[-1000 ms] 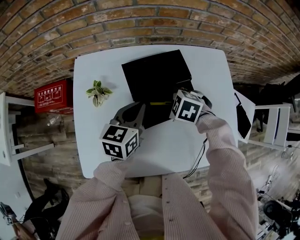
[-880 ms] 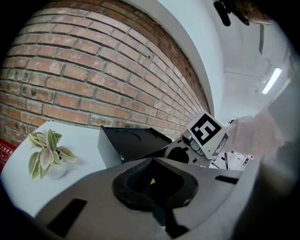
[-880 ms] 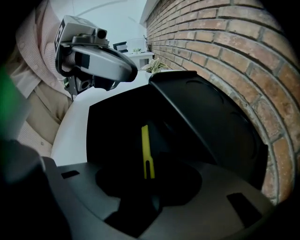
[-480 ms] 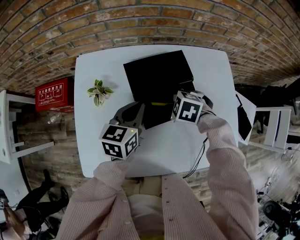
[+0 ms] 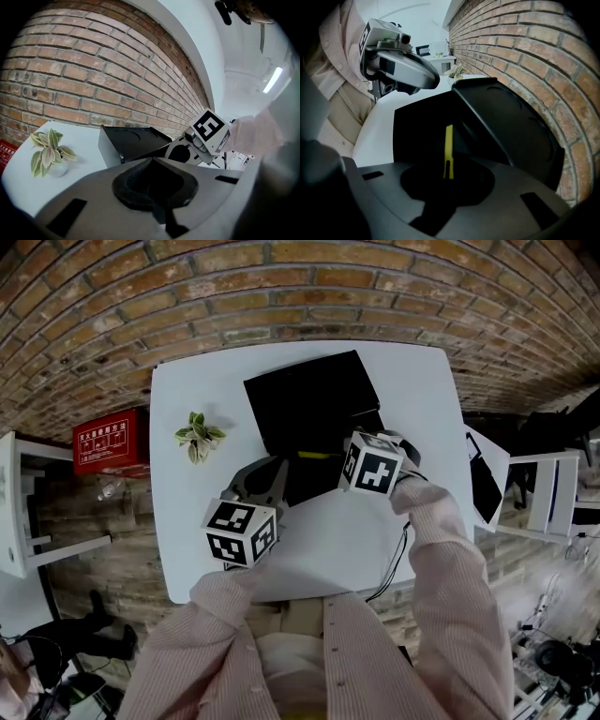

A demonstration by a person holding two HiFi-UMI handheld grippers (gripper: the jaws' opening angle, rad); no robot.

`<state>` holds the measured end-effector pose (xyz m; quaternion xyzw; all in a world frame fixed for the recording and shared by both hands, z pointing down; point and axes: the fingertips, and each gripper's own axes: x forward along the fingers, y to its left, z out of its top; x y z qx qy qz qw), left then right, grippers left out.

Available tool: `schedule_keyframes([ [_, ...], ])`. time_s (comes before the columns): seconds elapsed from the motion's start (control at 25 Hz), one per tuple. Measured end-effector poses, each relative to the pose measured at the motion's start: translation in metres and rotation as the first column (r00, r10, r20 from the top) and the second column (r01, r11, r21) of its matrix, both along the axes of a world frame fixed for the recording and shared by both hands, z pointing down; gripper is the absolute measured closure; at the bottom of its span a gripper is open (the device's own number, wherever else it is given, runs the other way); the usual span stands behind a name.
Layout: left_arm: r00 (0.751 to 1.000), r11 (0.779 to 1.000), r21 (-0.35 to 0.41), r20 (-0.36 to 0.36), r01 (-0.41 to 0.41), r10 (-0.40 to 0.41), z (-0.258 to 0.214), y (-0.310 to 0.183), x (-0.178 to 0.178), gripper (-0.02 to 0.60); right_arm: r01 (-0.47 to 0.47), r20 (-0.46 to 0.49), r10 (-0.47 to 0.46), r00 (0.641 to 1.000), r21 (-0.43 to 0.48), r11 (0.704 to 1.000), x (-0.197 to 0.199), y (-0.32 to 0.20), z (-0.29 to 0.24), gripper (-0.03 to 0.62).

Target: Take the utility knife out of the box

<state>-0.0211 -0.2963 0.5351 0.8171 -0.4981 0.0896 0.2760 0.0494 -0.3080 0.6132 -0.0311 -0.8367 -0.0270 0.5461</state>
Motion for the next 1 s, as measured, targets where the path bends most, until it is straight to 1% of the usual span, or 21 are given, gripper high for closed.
schedule_keyframes([
  [0.24, 1.0, 1.0, 0.011, 0.004, -0.002, 0.002, -0.007, 0.007, -0.001, 0.589, -0.016, 0.049, 0.014, 0.999, 0.027, 1.0, -0.003, 0.006, -0.018, 0.526],
  [0.44, 1.0, 1.0, 0.024, 0.002, 0.005, -0.005, -0.012, 0.016, -0.005, 0.589, -0.07, 0.135, 0.064, 0.989, 0.042, 0.997, -0.007, 0.01, -0.035, 0.526],
  [0.68, 1.0, 0.999, 0.041, 0.015, 0.009, -0.009, -0.016, 0.029, -0.008, 0.589, -0.13, 0.254, 0.112, 0.961, 0.053, 0.99, -0.011, 0.02, -0.055, 0.526],
  [0.76, 1.0, 0.999, 0.053, 0.014, 0.014, -0.015, -0.019, 0.031, -0.01, 0.589, -0.162, 0.299, 0.143, 0.943, 0.041, 0.986, -0.013, 0.022, -0.062, 0.526],
  [0.84, 1.0, 0.997, 0.071, 0.015, 0.016, -0.017, -0.025, 0.032, -0.01, 0.589, -0.197, 0.356, 0.181, 0.917, 0.009, 0.98, -0.016, 0.023, -0.071, 0.526],
  [0.92, 1.0, 0.995, 0.097, 0.013, 0.017, -0.018, -0.031, 0.033, -0.009, 0.589, -0.246, 0.424, 0.232, 0.876, -0.022, 0.969, -0.017, 0.023, -0.083, 0.526],
  [1.0, 1.0, 0.992, 0.125, 0.01, 0.02, -0.021, -0.039, 0.033, -0.01, 0.589, -0.302, 0.493, 0.285, 0.822, -0.047, 0.952, -0.017, 0.02, -0.096, 0.526],
])
